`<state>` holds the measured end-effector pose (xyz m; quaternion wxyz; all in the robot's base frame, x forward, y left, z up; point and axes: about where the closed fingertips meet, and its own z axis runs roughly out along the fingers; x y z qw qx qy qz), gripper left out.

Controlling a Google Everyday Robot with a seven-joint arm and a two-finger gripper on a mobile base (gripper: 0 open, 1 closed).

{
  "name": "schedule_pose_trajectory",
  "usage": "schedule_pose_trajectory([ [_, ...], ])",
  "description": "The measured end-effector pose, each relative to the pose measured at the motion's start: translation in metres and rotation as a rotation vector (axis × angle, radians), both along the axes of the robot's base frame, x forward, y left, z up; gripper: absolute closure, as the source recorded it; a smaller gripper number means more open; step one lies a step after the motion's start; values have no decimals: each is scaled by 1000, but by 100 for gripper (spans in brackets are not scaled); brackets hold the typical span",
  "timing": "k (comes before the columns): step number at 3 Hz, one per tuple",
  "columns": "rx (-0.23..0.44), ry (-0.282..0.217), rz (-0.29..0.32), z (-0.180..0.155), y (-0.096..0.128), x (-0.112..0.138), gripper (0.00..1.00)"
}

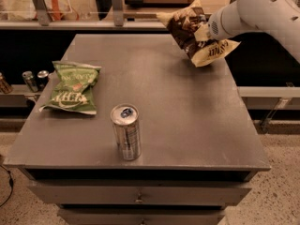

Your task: Move brown chip bag near green jalapeno chip bag

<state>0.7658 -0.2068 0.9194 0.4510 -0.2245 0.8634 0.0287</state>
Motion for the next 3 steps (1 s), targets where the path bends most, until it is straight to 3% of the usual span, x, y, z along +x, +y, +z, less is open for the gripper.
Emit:
schedule_pose_trajectory([
  [2,-6,-94,62,50,10,-2,100],
  [3,-6,-94,62,50,10,-2,100],
])
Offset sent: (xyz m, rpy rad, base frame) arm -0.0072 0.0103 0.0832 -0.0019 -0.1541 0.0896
